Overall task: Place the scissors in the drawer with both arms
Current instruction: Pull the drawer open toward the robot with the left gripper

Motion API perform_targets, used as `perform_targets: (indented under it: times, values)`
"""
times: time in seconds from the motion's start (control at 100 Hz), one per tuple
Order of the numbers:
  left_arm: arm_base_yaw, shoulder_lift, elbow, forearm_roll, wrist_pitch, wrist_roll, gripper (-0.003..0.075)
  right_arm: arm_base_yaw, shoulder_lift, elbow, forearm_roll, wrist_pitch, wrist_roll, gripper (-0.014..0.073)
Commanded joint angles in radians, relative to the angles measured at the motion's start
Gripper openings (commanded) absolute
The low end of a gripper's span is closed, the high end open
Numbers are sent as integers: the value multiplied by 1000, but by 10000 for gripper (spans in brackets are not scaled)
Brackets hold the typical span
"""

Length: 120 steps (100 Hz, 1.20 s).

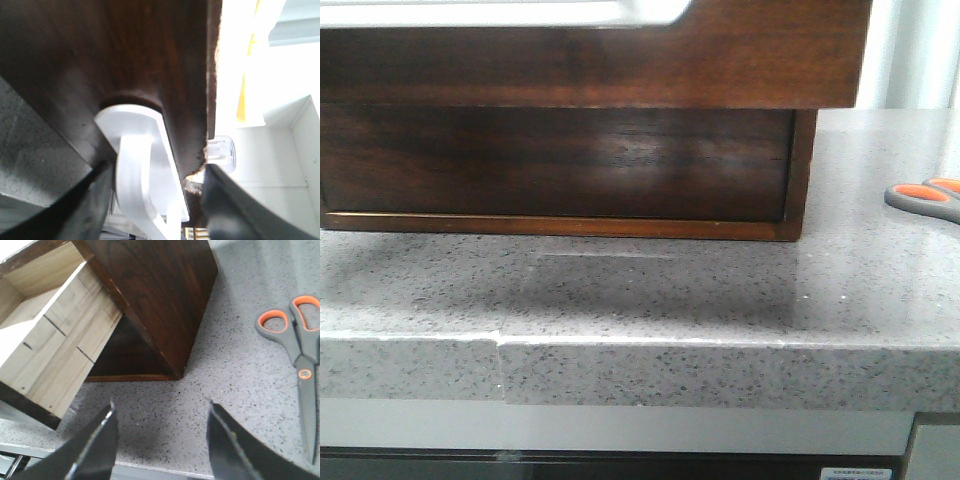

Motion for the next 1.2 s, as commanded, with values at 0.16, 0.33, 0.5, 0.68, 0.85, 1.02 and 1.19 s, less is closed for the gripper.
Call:
perform_targets:
  times: [0.16,0.33,0.5,0.68,0.85,1.02,1.19]
  values:
    - [-4,-34,-34,-38,1,8,476,4,21,-39,25,-58,-7,351]
    - [-4,-94,-34,-3,-5,-43,475,4,21,-39,25,-58,-7,351]
    - [-4,-148,-34,83,-7,-56,435,4,21,-39,25,-68,-7,351]
    - [-4,-186,-39,248,-36,-56,235,4,21,-39,25,-120,-7,351]
    - [-4,-220,-49,365,-101,-7,-21,4,21,-63,25,-151,-7,351]
    - [-4,-220,-110,463,-88,135,-20,4,69,-137,-23,-133,-7,351]
    - [-4,-202,-230,789,62,158,-20,-1,204,-256,-104,-45,-7,351]
